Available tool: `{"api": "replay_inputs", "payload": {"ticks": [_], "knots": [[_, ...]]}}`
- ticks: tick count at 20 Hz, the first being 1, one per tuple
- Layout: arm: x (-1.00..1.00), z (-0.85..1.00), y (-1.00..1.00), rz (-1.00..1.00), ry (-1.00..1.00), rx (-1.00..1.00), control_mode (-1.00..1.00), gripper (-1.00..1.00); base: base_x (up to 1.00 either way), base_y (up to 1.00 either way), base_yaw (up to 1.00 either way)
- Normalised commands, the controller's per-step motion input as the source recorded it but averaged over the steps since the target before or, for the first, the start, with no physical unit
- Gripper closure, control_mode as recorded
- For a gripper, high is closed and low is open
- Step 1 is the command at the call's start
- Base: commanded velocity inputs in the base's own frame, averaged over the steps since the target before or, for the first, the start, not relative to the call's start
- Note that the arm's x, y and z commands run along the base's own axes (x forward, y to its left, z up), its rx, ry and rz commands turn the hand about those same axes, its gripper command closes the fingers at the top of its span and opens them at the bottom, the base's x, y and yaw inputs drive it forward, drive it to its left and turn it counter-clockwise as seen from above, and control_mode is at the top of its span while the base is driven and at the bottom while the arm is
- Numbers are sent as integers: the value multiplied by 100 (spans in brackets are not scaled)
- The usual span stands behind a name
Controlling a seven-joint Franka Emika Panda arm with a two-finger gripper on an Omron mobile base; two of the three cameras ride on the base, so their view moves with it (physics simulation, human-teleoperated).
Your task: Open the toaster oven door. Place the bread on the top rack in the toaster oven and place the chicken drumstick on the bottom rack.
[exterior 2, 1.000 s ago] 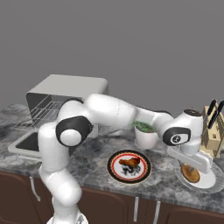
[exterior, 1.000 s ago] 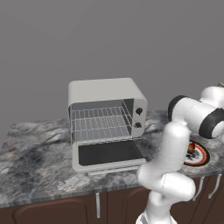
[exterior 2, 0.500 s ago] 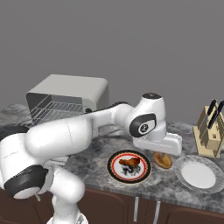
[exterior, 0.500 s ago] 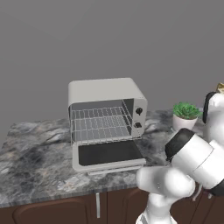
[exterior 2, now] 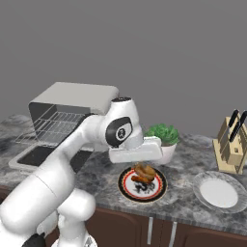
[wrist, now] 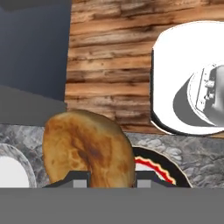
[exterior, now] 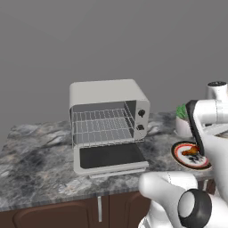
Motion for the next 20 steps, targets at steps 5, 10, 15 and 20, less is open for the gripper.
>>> {"api": "replay_inputs", "payload": {"ticks": [5,10,15,20], "knots": [[5,22,100,27,3,0,-100,100,0,0,0],[6,6,100,24,0,0,-100,100,0,0,0],[2,1,100,23,-1,0,-100,100,0,0,0],[13,8,100,19,-7,0,-100,100,0,0,0]]}}
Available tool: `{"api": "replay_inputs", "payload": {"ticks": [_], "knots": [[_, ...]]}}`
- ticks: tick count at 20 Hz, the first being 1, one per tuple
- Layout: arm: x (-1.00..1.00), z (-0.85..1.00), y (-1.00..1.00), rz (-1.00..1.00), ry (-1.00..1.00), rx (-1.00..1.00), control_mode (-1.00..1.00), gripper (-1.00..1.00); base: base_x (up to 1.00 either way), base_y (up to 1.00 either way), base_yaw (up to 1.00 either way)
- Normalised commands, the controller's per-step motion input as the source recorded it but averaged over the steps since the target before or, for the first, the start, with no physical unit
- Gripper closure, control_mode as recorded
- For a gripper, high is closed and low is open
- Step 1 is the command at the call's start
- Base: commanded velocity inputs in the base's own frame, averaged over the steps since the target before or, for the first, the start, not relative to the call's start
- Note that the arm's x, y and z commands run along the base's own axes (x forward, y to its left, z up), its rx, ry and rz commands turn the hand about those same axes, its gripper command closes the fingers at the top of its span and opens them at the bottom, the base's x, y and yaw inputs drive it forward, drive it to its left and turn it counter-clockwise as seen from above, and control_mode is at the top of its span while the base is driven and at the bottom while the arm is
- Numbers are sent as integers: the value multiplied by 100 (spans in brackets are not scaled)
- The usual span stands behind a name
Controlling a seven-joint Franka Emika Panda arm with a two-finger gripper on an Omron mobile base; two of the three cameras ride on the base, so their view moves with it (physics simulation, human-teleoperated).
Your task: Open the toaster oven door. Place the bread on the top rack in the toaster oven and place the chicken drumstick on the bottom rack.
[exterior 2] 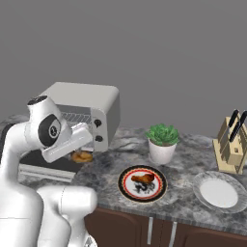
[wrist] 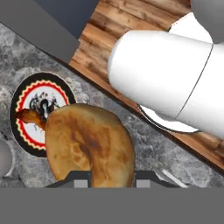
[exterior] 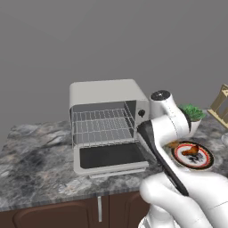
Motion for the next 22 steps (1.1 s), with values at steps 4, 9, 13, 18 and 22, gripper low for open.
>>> {"api": "replay_inputs", "payload": {"ticks": [4,9,13,18,22], "knots": [[48,0,100,14,-7,0,-100,100,0,0,0],[56,0,100,15,-4,0,-100,100,0,0,0],[77,-27,79,13,-2,1,-100,100,0,0,0],[72,-1,30,10,-10,4,-100,100,0,0,0],[31,-13,12,2,-6,0,-100,100,0,0,0]]}}
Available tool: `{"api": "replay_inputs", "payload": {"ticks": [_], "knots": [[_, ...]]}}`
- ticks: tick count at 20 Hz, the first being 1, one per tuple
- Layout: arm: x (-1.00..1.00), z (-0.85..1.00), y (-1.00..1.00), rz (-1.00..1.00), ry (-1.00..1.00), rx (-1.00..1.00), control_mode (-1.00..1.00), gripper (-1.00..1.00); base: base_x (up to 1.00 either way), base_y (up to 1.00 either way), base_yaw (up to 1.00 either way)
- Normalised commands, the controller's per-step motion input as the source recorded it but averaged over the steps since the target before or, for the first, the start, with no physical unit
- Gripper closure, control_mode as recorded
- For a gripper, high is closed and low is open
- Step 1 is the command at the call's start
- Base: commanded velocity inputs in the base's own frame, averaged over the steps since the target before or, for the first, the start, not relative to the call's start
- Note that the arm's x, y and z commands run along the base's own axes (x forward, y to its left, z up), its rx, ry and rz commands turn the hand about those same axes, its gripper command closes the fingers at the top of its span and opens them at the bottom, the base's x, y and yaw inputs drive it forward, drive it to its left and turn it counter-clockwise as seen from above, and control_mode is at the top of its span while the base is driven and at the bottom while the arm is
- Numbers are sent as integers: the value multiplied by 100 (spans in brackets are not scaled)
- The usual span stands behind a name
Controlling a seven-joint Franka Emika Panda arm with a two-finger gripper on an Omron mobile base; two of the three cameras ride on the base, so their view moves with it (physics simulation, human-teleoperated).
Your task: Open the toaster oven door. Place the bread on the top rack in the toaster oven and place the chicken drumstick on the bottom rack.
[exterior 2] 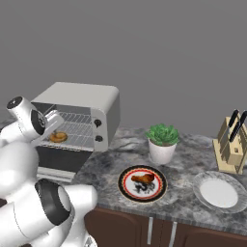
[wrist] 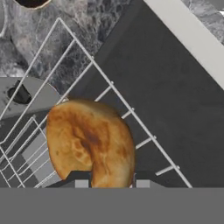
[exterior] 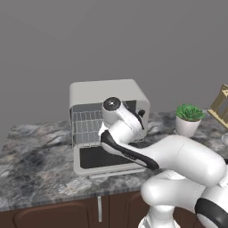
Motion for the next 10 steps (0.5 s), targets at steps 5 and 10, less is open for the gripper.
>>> {"api": "replay_inputs", "payload": {"ticks": [5,10], "knots": [[29,-30,9,1,-5,0,-100,100,0,0,0],[27,-22,7,3,-6,1,-100,100,0,0,0]]}}
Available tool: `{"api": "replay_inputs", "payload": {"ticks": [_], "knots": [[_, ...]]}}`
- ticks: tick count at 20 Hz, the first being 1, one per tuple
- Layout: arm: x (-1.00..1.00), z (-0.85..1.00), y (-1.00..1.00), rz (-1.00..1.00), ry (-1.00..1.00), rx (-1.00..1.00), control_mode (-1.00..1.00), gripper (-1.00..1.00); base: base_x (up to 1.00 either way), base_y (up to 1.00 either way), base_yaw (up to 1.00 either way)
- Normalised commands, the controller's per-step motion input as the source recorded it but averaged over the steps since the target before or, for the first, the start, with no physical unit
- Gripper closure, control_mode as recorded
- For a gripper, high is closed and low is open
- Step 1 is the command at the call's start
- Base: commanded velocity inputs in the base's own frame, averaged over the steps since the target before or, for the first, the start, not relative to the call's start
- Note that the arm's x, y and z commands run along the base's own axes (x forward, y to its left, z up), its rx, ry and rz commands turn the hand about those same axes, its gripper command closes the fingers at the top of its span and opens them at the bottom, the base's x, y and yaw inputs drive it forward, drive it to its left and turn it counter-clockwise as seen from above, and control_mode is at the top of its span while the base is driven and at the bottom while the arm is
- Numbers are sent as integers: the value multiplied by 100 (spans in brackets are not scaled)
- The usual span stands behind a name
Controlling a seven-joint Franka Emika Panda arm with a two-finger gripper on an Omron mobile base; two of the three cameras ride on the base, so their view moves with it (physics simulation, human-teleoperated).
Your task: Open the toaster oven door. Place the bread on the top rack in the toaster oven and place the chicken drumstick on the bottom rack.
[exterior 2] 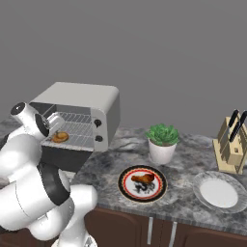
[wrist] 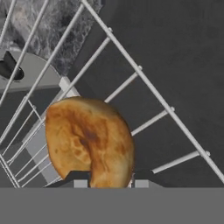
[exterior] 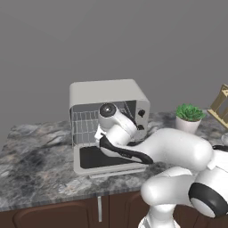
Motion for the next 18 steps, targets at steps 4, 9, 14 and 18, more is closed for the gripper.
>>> {"api": "replay_inputs", "payload": {"ticks": [4,9,14,18], "knots": [[22,-9,0,5,-3,4,-100,100,0,0,0],[2,-3,0,1,0,3,-100,-100,0,0,0],[0,7,-1,0,0,5,-100,-100,0,0,0],[-21,29,0,0,0,9,-100,-100,0,0,0]]}}
